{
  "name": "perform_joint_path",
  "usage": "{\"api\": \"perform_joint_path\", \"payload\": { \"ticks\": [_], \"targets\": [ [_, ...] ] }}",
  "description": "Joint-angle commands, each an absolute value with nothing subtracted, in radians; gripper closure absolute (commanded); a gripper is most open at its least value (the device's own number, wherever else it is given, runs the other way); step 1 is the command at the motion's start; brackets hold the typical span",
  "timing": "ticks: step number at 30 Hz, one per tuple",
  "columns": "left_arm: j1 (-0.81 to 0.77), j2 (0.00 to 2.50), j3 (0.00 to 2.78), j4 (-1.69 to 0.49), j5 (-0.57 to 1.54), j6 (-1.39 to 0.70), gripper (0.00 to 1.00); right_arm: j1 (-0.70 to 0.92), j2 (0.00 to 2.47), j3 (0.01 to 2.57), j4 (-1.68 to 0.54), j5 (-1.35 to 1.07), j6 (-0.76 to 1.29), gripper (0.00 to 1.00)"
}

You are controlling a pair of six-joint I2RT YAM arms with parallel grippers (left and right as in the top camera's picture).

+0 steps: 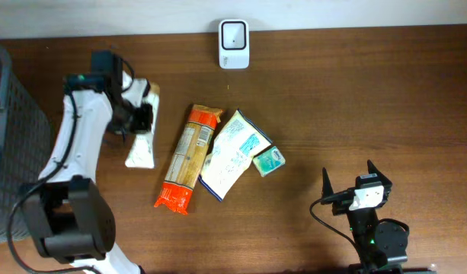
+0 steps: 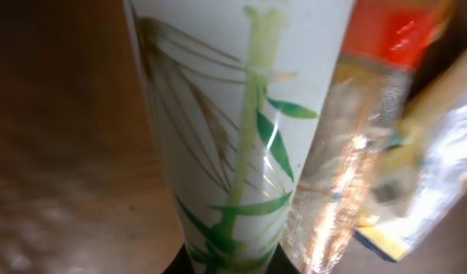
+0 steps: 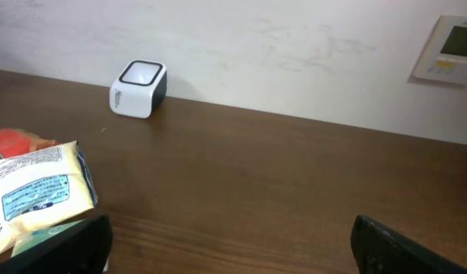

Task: Scan the item barcode
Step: 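Place the white pouch left of the spaghetti and withdraw left gripper, then reach the right gripper to the tissue pack and grasp it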

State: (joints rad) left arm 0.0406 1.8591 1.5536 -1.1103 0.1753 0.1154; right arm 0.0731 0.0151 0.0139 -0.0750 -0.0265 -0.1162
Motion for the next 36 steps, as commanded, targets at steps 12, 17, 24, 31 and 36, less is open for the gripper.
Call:
{"api": "perform_joint_path", "payload": {
  "ticks": [12,17,24,31,36],
  "targets": [
    [0.024,1.837,1.246,-0.744,0.228,0.136,0.11,0.078,0.009,0.006,-0.076,-0.021,-0.119,0.01],
    [0.041,1.76,1.383,-0.818,0.215,0.117,0.01,0.078,0.009,0.006,-0.076,-0.021,-0.119,0.01],
    [0.128,1.552,1.576,-0.862,0.036,0.118,0.01,0.078,0.009,0.006,-0.076,-0.021,-0.119,0.01],
    [0.152,1.55,1.569,-0.878,-0.053,0.118,0.01,0.078,0.009,0.006,-0.063,-0.021,-0.12,0.02],
    [0.152,1.55,1.569,-0.877,-0.052,0.118,0.01,0.078,0.009,0.006,-0.063,-0.049,-0.119,0.01]
  ]
}}
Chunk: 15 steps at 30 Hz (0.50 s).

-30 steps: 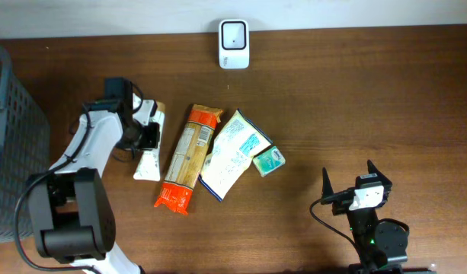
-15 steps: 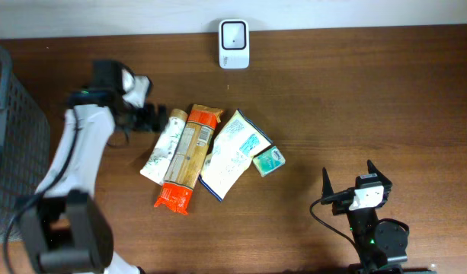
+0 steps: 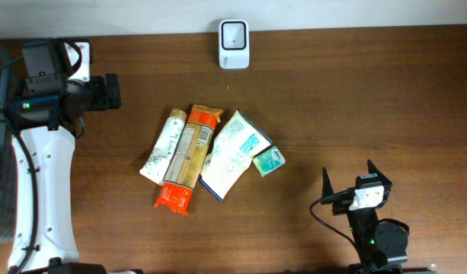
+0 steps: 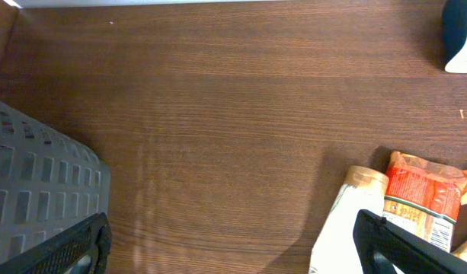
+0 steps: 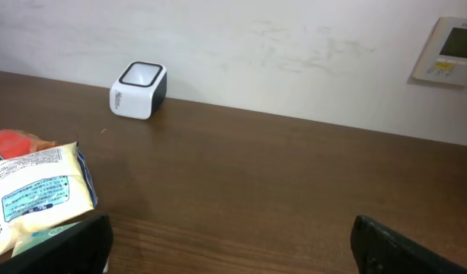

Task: Scan the item barcode
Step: 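Reach the right gripper to the tissue pack and grasp it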

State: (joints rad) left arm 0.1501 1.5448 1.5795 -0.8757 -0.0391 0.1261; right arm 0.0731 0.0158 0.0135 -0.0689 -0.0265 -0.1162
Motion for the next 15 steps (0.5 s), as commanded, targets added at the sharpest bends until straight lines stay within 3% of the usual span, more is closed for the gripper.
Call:
{"api": "perform_joint_path", "payload": {
  "ticks": [1,9,11,15],
  "targets": [
    [0.152,1.55,1.569,-0.877,-0.052,0.118,0.01,0.078,0.009,0.006,-0.063,-0.073,-0.11,0.01],
    [0.152,1.55,1.569,-0.877,-0.052,0.118,0.01,0.078,0.1,0.174,-0.089,-0.311,0.068,0.01],
    [0.152,1.55,1.569,-0.877,-0.052,0.118,0.01,0.078,0.219,0.265,-0.112,-0.415,0.212,0.02],
    [0.152,1.55,1.569,-0.877,-0.052,0.118,0.0,0.078,0.564,0.527,-0.295,-0.597,0.226,0.02]
  ]
}}
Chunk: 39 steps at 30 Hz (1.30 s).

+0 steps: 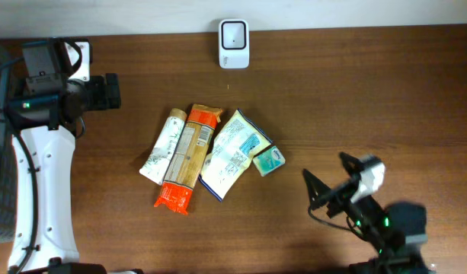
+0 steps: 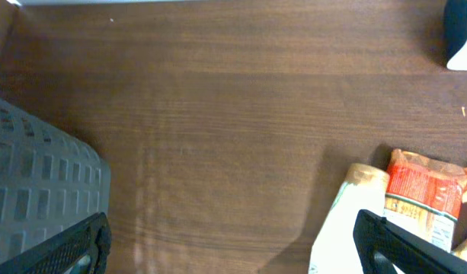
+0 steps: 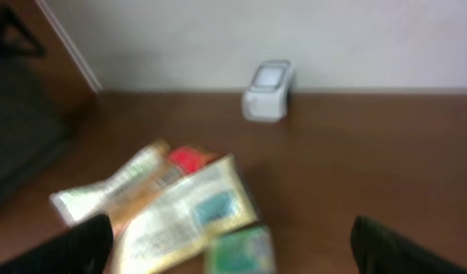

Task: Scan the item barcode
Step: 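Reach the right gripper to the tissue pack and grasp it, then carry the tissue pack with the right gripper toward the barcode scanner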

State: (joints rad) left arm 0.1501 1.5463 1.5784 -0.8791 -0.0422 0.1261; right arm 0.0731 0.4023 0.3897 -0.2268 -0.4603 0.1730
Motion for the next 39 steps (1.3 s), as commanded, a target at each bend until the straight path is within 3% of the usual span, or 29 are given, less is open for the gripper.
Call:
{"api": "perform_joint_path", "payload": {
  "ticks": [1,4,8,13,14,16,23,25,30,34,39],
  "targets": [
    [0.152,1.55,1.569,-0.877,-0.052,0.118,0.01,0.078,0.664,0.605,-0.379,-0.599,0.226,0.02],
    [0.152,1.55,1.569,-0.877,-0.052,0.118,0.0,0.078,0.937,0.768,-0.559,-0.601,0.226,0.02],
    [0.152,1.55,1.569,-0.877,-0.052,0.118,0.01,0.079,1.279,0.809,-0.397,-0.776,0.23,0.02],
    [0.152,1.55,1.569,-0.877,-0.052,0.118,0.01,0.208,1.542,0.811,-0.257,-0.766,0.455,0.31],
    [0.152,1.55,1.569,-0.877,-0.052,0.118,0.01,0.265,1.575,0.811,-0.196,-0.71,0.574,0.43],
    [0.152,1.55,1.569,-0.877,-0.052,0.118,0.01,0.34,1.607,0.811,-0.131,-0.582,0.721,0.53],
    [0.152,1.55,1.569,-0.877,-0.052,0.118,0.01,0.418,1.664,0.821,-0.179,-0.423,0.871,0.51],
    [0.152,1.55,1.569,-0.877,-0.052,0.118,0.01,0.411,1.679,0.872,-0.306,-0.392,0.864,0.43],
    [0.152,1.55,1.569,-0.877,-0.052,0.118,0.01,0.392,1.678,1.024,-0.581,-0.242,0.696,0.37],
    [0.152,1.55,1.569,-0.877,-0.052,0.118,0.01,0.373,1.678,1.096,-0.637,-0.232,0.49,0.29],
    [0.152,1.55,1.569,-0.877,-0.052,0.118,0.01,0.319,1.697,1.102,-0.71,-0.329,0.476,0.34]
  ]
}}
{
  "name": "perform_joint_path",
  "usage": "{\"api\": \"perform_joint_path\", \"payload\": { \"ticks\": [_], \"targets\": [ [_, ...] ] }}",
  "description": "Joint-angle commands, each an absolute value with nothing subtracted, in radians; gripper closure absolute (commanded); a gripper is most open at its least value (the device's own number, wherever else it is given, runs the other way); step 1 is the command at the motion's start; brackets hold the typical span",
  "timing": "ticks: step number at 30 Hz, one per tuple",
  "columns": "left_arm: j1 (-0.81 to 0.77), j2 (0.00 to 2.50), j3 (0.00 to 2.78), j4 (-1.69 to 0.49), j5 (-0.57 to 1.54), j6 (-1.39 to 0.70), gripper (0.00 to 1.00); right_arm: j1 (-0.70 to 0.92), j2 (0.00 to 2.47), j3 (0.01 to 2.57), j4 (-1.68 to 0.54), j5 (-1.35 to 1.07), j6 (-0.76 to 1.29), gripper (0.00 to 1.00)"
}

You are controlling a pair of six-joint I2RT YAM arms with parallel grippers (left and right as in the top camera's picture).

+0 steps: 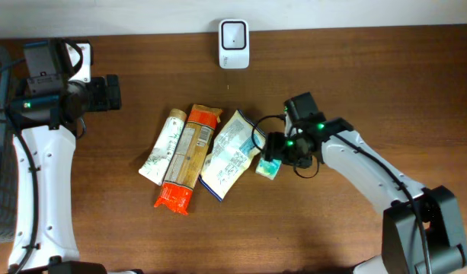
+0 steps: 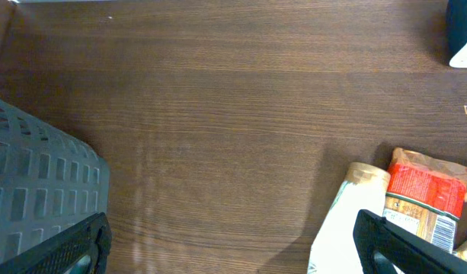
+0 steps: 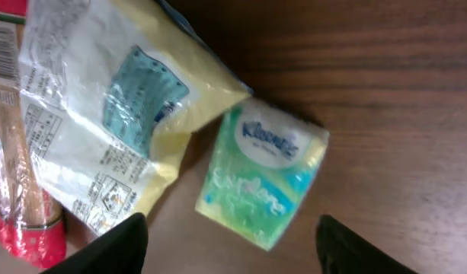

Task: Scan the item barcode
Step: 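Carry the tissue pack with the right gripper toward the barcode scanner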

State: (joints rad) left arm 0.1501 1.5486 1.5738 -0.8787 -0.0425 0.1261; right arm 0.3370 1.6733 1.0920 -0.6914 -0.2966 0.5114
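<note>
The barcode scanner (image 1: 234, 34), a small white box, stands at the table's far edge. A green Kleenex tissue pack (image 3: 262, 185) lies beside a yellow-edged white food pack (image 3: 111, 129). My right gripper (image 3: 231, 237) hovers open just above the tissue pack (image 1: 268, 167), one finger to each side, nothing held. In the overhead view a white tube (image 1: 162, 144), an orange pasta pack (image 1: 186, 158) and the food pack (image 1: 229, 152) lie side by side. My left gripper (image 1: 111, 93) is open and empty at the far left, away from the items.
A dark mesh basket (image 2: 35, 190) stands at the table's left edge, beside my left arm. The left wrist view shows the tube's end (image 2: 343, 228) and the pasta pack's top (image 2: 427, 198) at its lower right. The scanner's corner (image 2: 462, 30) shows at upper right.
My right arm was at the table's near right corner, its gripper open and facing the items. Now it is over the green tissue pack, still open. The left arm has not moved.
At first my left gripper was down at the white tube, left of the pasta pack, with the right arm parked at the near right. Then the tube lay against the pasta pack and the left arm stood back at far left. The right arm has since reached the tissue pack.
</note>
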Motion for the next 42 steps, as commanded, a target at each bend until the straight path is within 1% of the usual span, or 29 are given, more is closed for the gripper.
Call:
{"api": "perform_joint_path", "payload": {
  "ticks": [1,2,7,9,11,13,14,16,19,22,24,27,29,34,35,37,42],
  "targets": [
    [0.152,1.55,1.569,-0.877,-0.052,0.118,0.01,0.319,1.711,1.096,-0.714,-0.326,0.476,0.35],
    [0.152,1.55,1.569,-0.877,-0.052,0.118,0.01,0.319,1.726,1.095,-0.718,-0.325,0.476,0.37],
    [0.152,1.55,1.569,-0.877,-0.052,0.118,0.01,0.319,1.87,1.095,-0.716,-0.306,0.475,0.53],
    [0.152,1.55,1.569,-0.877,-0.052,0.118,0.01,0.319,1.872,1.095,-0.714,-0.302,0.474,0.55],
    [0.152,1.55,1.569,-0.877,-0.052,0.118,0.01,0.319,1.872,1.095,-0.7,-0.302,0.458,0.61],
    [0.152,1.55,1.569,-0.877,-0.052,0.118,0.01,0.318,1.872,1.095,-0.677,-0.302,0.422,0.7],
    [0.152,1.55,1.569,-0.877,-0.052,0.118,0.0,0.318,1.872,1.095,-0.671,-0.302,0.414,0.71],
    [0.152,1.55,1.569,-0.877,-0.052,0.118,0.01,0.318,1.872,1.095,-0.645,-0.299,0.373,0.96],
    [0.152,1.55,1.569,-0.877,-0.052,0.118,0.01,0.31,1.872,1.097,-0.645,-0.272,0.283,0.96],
    [0.152,1.55,1.569,-0.877,-0.052,0.118,0.01,0.241,1.871,1.131,-0.721,-0.299,0.143,0.96],
    [0.152,1.55,1.569,-0.877,-0.052,0.118,0.01,0.165,1.865,1.192,-0.81,-0.45,0.035,0.96],
    [0.152,1.55,1.569,-0.877,-0.052,0.118,0.01,0.056,1.835,1.296,-0.961,-0.778,-0.147,0.96],
    [0.152,1.55,1.569,-0.877,-0.052,0.118,0.01,0.005,1.811,1.33,-1.003,-0.974,-0.251,0.96],
    [0.154,1.55,1.569,-0.877,-0.053,0.118,0.01,-0.012,1.808,1.336,-0.984,-1.237,-0.311,0.96],
    [0.154,1.55,1.569,-0.877,-0.052,0.118,0.01,-0.012,1.808,1.336,-0.957,-1.388,-0.311,0.96],
    [0.154,1.55,1.569,-0.878,-0.052,0.118,0.01,-0.012,1.808,1.336,-0.922,-1.54,-0.31,0.96],
    [0.154,1.55,1.569,-0.877,-0.052,0.118,0.01,-0.012,1.808,1.35,-0.892,-1.552,-0.112,0.96]
  ]
}}
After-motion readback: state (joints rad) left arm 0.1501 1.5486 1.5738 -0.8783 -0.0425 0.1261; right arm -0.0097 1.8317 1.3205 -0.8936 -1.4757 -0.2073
